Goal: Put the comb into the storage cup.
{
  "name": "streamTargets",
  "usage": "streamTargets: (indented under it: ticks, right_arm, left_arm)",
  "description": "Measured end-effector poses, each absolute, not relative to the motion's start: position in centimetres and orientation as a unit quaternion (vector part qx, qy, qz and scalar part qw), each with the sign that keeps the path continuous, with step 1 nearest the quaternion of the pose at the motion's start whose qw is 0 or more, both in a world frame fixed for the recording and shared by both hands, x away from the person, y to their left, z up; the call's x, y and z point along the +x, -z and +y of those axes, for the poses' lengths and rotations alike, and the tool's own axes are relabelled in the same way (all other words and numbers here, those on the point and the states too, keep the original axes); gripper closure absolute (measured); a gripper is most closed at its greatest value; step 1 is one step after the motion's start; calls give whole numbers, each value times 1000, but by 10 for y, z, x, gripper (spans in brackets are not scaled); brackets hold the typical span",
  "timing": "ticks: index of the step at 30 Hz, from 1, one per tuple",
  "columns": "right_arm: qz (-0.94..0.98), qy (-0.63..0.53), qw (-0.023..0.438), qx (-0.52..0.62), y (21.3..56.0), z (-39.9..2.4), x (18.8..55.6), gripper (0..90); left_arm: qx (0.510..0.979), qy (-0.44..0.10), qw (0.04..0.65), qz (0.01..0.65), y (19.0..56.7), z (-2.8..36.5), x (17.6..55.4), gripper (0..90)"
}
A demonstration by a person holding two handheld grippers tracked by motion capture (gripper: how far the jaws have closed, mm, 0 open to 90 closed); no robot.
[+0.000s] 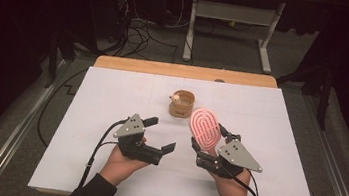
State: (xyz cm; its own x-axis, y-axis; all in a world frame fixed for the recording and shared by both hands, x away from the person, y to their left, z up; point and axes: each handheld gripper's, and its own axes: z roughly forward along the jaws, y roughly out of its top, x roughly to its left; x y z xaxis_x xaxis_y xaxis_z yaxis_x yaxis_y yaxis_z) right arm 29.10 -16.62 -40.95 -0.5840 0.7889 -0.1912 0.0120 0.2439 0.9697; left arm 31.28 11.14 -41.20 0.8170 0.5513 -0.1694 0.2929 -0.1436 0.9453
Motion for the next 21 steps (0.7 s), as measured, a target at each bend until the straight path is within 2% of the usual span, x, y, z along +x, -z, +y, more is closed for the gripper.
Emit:
streamTargets:
  ticks: [21]
  right_arm:
    - [726,-537,356,240,414,-137,279,198]
  left_arm:
    - [736,-95,611,275,396,109,305,0]
